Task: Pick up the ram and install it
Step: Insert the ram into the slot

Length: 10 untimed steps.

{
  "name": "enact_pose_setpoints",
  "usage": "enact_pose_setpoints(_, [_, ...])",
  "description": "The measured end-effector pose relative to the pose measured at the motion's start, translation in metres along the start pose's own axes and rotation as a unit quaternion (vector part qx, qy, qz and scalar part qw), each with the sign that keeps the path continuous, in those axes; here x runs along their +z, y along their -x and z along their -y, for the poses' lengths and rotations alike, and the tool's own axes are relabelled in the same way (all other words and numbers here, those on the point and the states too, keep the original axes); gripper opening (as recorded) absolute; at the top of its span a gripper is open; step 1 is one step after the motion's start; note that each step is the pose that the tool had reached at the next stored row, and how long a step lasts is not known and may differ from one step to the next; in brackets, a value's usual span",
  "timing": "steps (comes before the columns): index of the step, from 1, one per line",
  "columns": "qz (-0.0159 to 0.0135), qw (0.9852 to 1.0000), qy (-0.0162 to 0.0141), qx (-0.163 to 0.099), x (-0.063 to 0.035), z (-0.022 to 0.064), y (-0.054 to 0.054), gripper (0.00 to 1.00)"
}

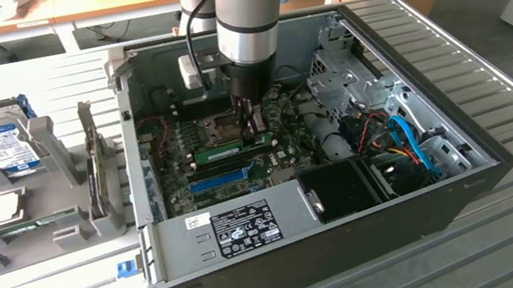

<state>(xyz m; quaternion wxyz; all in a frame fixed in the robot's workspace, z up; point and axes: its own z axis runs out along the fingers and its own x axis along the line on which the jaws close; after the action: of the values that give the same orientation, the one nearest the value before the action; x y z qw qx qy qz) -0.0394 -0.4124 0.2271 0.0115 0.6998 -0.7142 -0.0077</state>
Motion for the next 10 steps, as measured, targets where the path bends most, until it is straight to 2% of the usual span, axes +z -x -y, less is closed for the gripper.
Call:
enact_pose_setpoints(6, [0.0000,1.0000,0.0000,0.000,0.0001,0.0000,0.0000,0.12])
enact_pose_setpoints(10, [0.0001,1.0000,0.0012,0.000,-0.0012,0.0001,0.0000,0.12])
